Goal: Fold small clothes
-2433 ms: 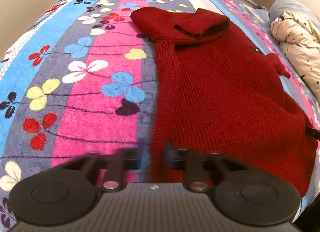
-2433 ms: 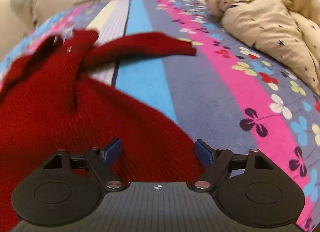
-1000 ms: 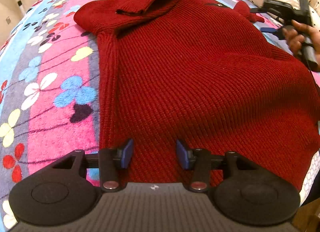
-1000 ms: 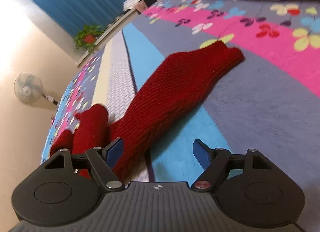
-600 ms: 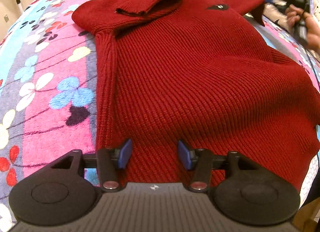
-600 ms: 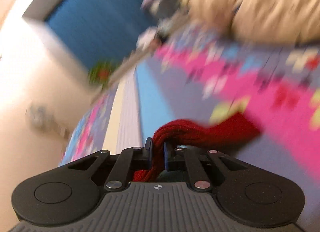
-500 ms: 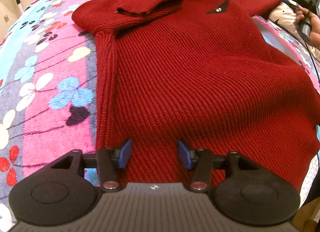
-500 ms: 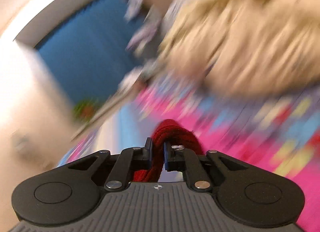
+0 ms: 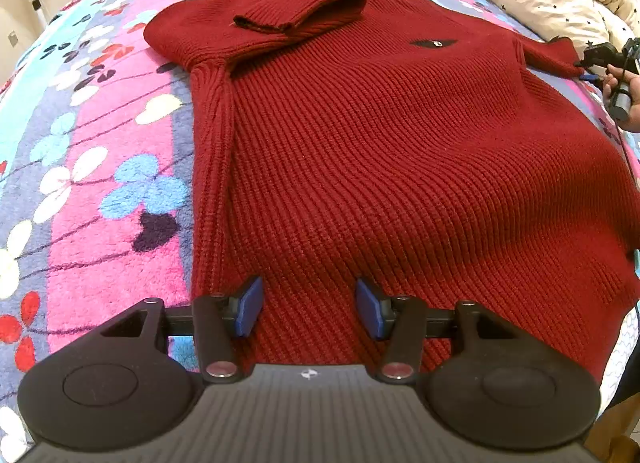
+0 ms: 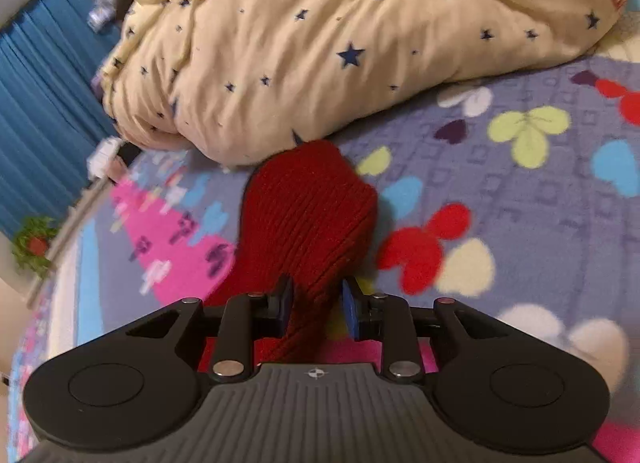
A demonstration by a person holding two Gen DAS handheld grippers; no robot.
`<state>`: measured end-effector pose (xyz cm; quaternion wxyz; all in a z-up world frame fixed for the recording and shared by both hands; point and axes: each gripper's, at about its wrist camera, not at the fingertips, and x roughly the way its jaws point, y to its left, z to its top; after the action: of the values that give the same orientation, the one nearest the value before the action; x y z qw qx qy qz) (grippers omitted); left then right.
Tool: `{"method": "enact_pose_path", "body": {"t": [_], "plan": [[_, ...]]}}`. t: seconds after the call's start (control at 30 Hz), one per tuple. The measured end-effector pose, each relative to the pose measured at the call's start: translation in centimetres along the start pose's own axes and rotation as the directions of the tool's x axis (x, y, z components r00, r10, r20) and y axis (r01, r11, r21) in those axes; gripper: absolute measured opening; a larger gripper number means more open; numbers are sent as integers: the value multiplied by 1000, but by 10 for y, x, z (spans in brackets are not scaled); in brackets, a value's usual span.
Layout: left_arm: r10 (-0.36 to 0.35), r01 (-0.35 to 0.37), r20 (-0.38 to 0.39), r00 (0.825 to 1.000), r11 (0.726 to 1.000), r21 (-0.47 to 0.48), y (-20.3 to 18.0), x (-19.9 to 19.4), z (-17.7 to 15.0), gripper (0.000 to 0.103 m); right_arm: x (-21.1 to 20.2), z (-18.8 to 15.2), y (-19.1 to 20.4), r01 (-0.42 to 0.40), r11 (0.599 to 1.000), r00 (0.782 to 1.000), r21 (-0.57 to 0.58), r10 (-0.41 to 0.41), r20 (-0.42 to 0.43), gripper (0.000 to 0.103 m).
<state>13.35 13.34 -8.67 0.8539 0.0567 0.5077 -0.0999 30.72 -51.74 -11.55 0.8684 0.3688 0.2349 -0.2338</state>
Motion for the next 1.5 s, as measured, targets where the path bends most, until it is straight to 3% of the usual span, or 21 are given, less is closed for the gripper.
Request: {"method": "enact_pose_path", "body": {"t": [0.13,0.23,0.3,0.37,0.43,0.47,0.53,0.6,0.63,0.7,0.77,0.9,0.97,1.0,1.03,1.13,1.2,1.33,1.43,1.47,1.5], "plan": [[-7,7,-4,1000,1000,-3,2,-1,2,58,-26,-8,18,-22,996,995,-90,13,-100,36],[-7,7,-2,1000,1000,-10,3,-4,1,58,-51,-30,35,-155,960,967,-234,99,-235,43],[-7,7,3,1000,1000,-19,3,-9,1,58,-72,-51,43,-278,910,922,-309,161,-353,49],[-8,9,17,1000,999,-45,6,-15,0,59,-94,-78,48,-411,836,844,-364,198,-499,58],[-9,13,49,999,997,-78,11,-26,-1,59,-118,-108,51,-520,737,765,-432,176,-619,67],[-12,19,68,998,995,-99,15,-32,-2,59,-130,-123,51,-550,680,751,-484,150,-643,70],[-13,27,98,995,990,-141,22,-43,-6,60,-152,-150,49,-567,563,763,-601,85,-640,74],[5,15,113,994,984,-176,27,-51,-10,61,-167,-165,44,-534,498,805,-683,53,-591,74],[17,5,111,994,982,-190,29,-54,-12,64,-172,-167,42,-517,500,821,-695,58,-568,72],[44,-25,84,996,977,-212,31,-54,-16,65,-180,-165,36,-514,536,820,-670,79,-566,42],[61,-52,36,997,975,-216,32,-49,-17,65,-193,-166,30,-527,562,811,-637,107,-576,24],[22,-32,-62,998,986,-161,24,-31,-26,60,-228,-166,26,-518,559,836,-648,170,-522,17],[24,-30,-64,998,994,-105,14,-31,-30,46,-249,-143,18,-456,643,882,-615,231,-411,16],[10,-15,-53,999,996,-92,13,-35,-31,20,-262,-124,7,-435,722,895,-538,284,-343,16],[-11,7,-43,999,996,-94,13,-40,-32,12,-274,-107,-6,-444,782,891,-437,334,-309,14],[-37,34,-24,999,992,-122,21,-50,-37,12,-283,-100,-26,-325,837,938,-439,225,-265,0],[-8,0,-60,998,991,-133,24,-47,-40,12,-255,-116,-34,-181,847,939,-499,-3,-345,0],[-10,1,-59,998,987,-159,28,-53,-45,25,-236,-130,-37,-217,840,917,-498,1,-398,4],[-37,28,-51,998,987,-160,26,-57,-46,47,-240,-131,-39,-273,848,908,-455,71,-413,48],[-42,33,-61,997,988,-150,24,-56,-46,47,-241,-133,-38,-284,848,905,-447,83,-417,66],[-44,33,-77,996,990,-135,22,-53,-45,47,-243,-134,-36,-294,844,902,-449,89,-423,72]]}}
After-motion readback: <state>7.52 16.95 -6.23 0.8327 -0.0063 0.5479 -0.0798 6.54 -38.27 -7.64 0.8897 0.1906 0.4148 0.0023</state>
